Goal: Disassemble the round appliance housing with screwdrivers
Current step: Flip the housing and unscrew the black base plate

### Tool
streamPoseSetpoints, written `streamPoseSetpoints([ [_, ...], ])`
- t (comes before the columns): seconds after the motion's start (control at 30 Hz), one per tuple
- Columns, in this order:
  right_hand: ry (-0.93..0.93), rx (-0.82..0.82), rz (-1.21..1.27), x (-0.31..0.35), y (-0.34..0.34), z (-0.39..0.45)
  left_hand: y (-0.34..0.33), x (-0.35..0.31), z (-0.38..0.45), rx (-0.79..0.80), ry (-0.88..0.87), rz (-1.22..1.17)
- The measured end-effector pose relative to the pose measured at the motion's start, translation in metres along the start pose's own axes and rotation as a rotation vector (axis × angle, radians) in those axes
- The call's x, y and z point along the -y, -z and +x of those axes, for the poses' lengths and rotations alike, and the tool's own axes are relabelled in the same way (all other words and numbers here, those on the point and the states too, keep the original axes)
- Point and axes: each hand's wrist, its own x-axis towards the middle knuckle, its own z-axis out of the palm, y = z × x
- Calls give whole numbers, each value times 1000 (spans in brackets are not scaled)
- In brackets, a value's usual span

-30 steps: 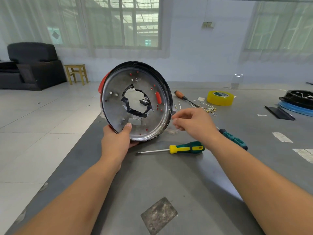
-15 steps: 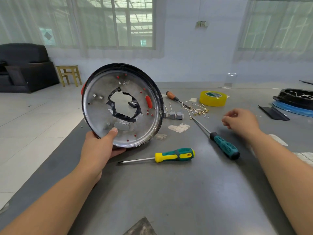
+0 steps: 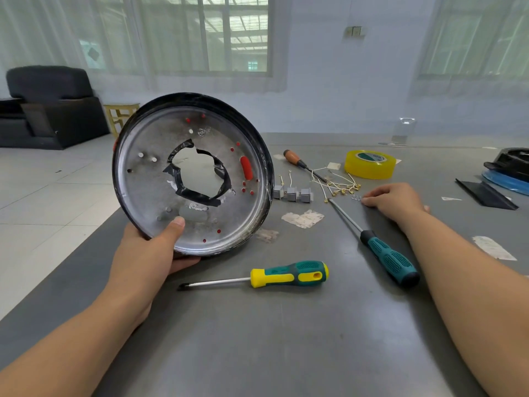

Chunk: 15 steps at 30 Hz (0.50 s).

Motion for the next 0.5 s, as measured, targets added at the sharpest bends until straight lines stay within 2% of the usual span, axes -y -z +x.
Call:
streamPoseSetpoints([
  [0.17, -18, 11, -15, 3, 0, -1, -2, 0, -2, -12, -18, 21],
  [0.5, 73, 94, 65, -5, 10, -9, 0, -1, -2, -2, 10, -5],
])
